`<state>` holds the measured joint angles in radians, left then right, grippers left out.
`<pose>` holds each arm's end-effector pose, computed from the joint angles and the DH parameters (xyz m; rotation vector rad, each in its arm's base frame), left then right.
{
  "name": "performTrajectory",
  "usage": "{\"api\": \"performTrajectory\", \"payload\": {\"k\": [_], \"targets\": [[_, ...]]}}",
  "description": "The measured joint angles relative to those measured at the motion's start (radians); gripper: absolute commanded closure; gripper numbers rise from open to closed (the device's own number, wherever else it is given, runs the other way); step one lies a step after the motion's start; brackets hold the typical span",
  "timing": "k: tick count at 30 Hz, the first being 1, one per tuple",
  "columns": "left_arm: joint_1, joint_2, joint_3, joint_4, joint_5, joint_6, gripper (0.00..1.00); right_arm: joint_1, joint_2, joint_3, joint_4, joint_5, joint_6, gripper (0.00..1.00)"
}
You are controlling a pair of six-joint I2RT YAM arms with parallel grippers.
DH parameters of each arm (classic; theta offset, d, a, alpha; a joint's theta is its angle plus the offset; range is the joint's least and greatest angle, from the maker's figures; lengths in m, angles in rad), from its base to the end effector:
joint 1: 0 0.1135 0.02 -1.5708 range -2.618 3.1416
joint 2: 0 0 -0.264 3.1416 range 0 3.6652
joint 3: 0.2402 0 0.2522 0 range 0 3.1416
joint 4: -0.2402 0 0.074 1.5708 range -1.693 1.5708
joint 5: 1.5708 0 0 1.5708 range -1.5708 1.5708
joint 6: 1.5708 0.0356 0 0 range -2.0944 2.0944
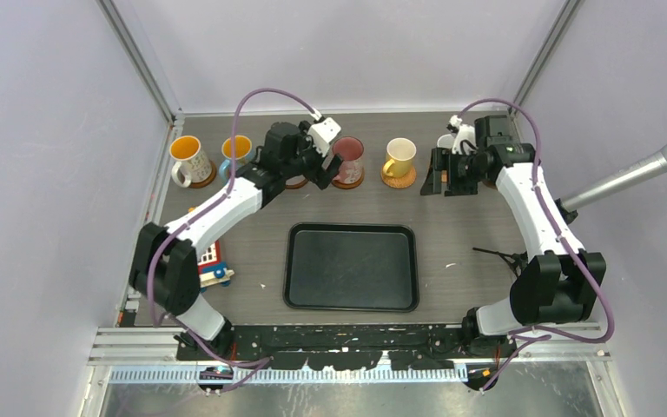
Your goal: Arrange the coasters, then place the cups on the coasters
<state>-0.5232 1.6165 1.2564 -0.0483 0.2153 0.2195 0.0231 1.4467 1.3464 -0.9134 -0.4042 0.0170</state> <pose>0.3273 -0.1976 0.3039 0.8525 1.8005 -0.4097 0.2931 0.0208 0.3200 -0.1568 2.5437 0.5358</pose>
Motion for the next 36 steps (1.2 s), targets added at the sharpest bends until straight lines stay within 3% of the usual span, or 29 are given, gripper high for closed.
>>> {"api": "performTrajectory", "payload": {"k": [7, 12, 19, 36], "targets": [[0.001, -0.206, -0.146, -0.164, 0.177, 0.166, 0.20, 0.157, -0.001, -0.135, 0.092, 0.047, -0.051, 0.27], [-0.002, -0.296, -0.306, -0.250, 0.227, 0.265, 0.30, 0.272, 0.000, -0.254, 0.180, 0.126, -0.099, 0.27], [-0.002, -0.282, -0.409, -0.287, 0.227, 0.341, 0.51, 0.325, 0.055, -0.301, 0.280, 0.216, -0.142, 0.28], [-0.002, -0.064, -0.408, -0.219, 0.161, 0.372, 0.64, 0.349, 0.254, -0.296, 0.400, 0.368, -0.193, 0.30]]}}
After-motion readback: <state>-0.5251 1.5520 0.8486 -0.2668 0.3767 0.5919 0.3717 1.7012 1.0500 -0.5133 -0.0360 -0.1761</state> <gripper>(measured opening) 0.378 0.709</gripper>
